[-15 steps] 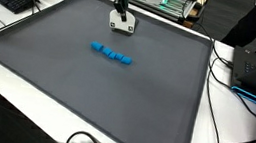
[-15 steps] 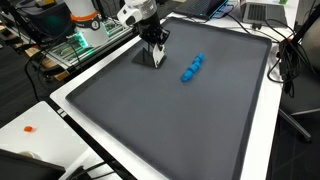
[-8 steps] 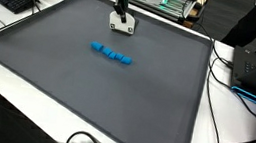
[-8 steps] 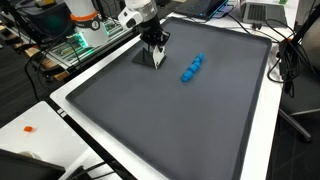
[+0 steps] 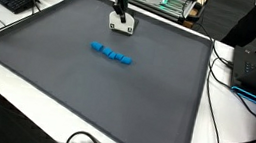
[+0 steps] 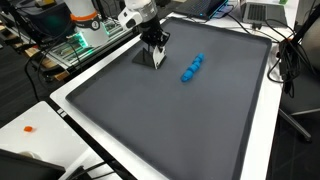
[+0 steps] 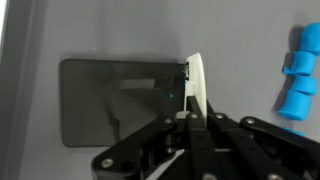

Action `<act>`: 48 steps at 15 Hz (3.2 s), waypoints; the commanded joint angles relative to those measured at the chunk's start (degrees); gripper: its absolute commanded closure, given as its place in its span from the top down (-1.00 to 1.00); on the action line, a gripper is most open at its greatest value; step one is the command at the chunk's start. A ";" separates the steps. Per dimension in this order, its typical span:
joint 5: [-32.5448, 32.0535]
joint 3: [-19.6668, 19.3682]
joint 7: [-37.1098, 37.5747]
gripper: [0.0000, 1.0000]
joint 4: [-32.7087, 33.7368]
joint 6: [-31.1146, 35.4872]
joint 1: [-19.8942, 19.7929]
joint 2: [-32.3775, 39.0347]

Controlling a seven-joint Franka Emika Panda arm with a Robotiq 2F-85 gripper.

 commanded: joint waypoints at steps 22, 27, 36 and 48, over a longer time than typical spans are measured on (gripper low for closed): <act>-8.31 -1.23 7.08 1.00 -0.06 -10.75 -1.57 -7.12; -17.91 -0.05 12.29 1.00 3.11 -16.45 -2.18 -11.90; -32.09 4.29 1.27 1.00 13.66 -32.24 -0.06 -15.12; -34.42 6.36 -19.97 1.00 15.15 -29.99 1.59 -15.87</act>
